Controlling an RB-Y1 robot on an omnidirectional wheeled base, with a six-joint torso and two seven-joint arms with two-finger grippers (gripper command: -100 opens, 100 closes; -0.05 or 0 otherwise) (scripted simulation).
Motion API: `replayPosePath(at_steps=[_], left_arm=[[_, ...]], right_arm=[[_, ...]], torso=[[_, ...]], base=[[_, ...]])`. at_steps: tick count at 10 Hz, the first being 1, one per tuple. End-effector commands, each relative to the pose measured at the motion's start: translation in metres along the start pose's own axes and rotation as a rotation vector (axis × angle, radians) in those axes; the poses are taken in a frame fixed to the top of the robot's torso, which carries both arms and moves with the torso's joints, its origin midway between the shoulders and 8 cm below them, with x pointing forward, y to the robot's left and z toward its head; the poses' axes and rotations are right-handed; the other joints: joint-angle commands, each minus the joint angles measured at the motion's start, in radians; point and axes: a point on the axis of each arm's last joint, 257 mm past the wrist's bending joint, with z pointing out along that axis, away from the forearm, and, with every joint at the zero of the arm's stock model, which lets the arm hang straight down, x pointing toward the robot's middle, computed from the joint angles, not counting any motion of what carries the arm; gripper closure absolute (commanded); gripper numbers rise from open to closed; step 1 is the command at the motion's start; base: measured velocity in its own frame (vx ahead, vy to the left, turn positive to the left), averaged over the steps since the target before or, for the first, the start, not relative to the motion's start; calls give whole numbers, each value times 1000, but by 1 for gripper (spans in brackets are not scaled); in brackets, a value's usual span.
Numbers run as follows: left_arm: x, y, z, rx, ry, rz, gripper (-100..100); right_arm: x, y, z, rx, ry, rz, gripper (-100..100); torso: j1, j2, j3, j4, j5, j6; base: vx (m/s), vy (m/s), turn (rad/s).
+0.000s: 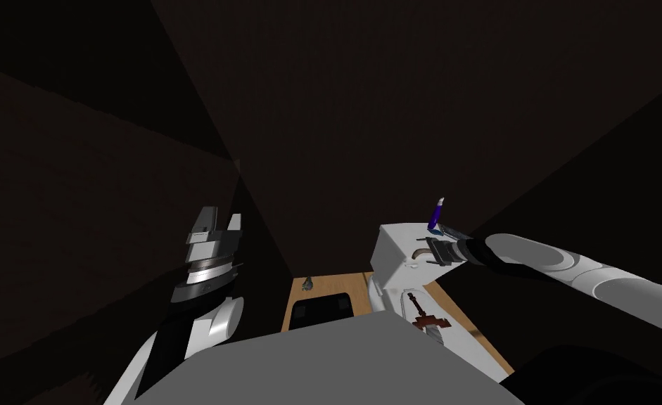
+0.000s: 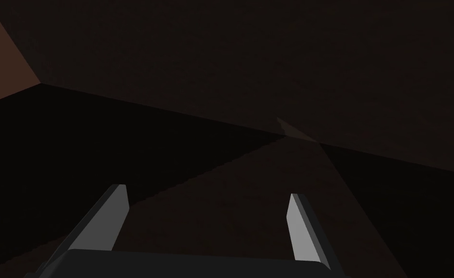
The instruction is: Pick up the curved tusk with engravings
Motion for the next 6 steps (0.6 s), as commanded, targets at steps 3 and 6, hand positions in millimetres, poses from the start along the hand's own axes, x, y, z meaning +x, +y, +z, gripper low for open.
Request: replayPosePath(at_steps=[3, 6], left_arm=[[0, 0, 0, 0, 0, 0, 0], [0, 0, 0, 0, 0, 0, 0]], right_arm=[[4, 7, 3, -3, 10, 6, -100], [3, 8, 3, -5, 5, 11, 100]], torso=[[0, 0, 0, 0, 0, 0], [0, 0, 0, 1, 0, -1]], base=[[17, 3, 4], [-5, 2, -3]])
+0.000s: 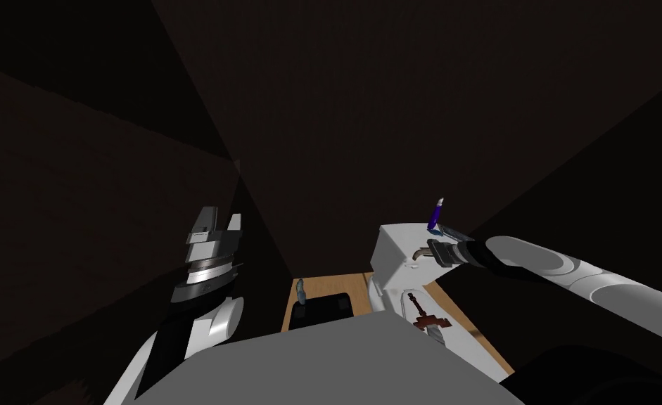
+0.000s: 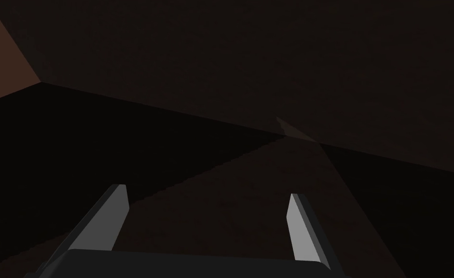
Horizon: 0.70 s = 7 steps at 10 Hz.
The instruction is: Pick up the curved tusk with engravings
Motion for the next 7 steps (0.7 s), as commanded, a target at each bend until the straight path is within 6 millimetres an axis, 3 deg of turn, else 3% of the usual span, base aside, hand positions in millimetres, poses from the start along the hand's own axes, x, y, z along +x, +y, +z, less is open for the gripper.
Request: replayPosePath(at_steps=[1, 3, 4, 5, 7], left_arm=[[0, 0, 0, 0, 0, 0, 0], [0, 0, 0, 0, 0, 0, 0], [0, 0, 0, 0, 0, 0, 0], [0, 0, 0, 0, 0, 0, 0], [0, 0, 0, 0, 0, 0, 0]], right_arm=[[0, 0, 0, 0, 0, 0, 100], [0, -1, 0, 1, 0, -2, 100], [0, -1, 0, 1, 0, -2, 0], [-1, -4, -2, 4, 2, -9, 100], [-2, -7, -3, 5, -2, -12, 100]], torso=[[0, 0, 0, 0, 0, 0], [-2, -2, -1, -1, -1, 1], [-2, -2, -1, -1, -1, 1], [-2, -2, -2, -1, -1, 1], [-3, -2, -1, -1, -1, 1]], base=[[0, 0, 0], [0, 0, 0], [0, 0, 0], [-3, -5, 1], [-13, -8, -1]])
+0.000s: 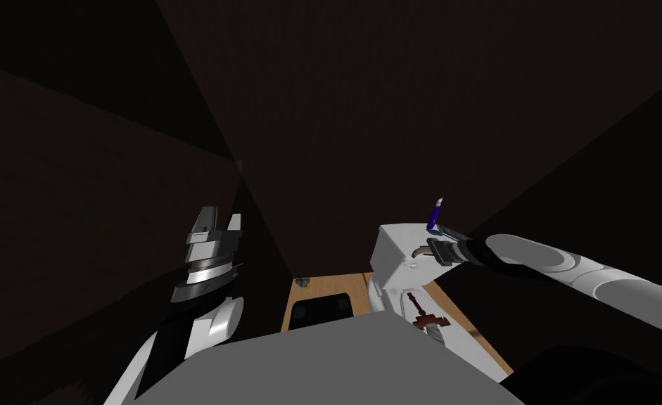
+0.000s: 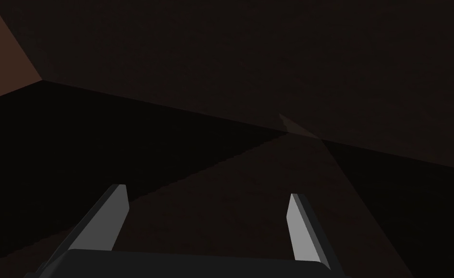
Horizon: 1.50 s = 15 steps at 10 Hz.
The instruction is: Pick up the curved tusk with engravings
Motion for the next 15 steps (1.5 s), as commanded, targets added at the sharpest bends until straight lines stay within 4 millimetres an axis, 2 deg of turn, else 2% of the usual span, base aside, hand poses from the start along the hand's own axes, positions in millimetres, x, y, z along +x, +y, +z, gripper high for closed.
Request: replayPosePath(at_steps=[1, 12, 14, 15], left_arm=[[0, 0, 0, 0, 0, 0, 0], [0, 0, 0, 0, 0, 0, 0], [0, 0, 0, 0, 0, 0, 0], [0, 0, 0, 0, 0, 0, 0]], right_arm=[[-1, -3, -1, 1, -3, -4, 100], [-3, -17, -5, -13, 12, -12, 100], [-5, -17, -5, -10, 6, -2, 100], [-5, -17, -5, -9, 6, -2, 0]], torso=[[0, 0, 0, 0, 0, 0], [-2, 3, 2, 1, 0, 1], [3, -1, -1, 0, 1, 0], [3, -1, -1, 0, 1, 0]], base=[[-17, -4, -4], [-20, -7, -4], [11, 23, -4], [0, 0, 0]])
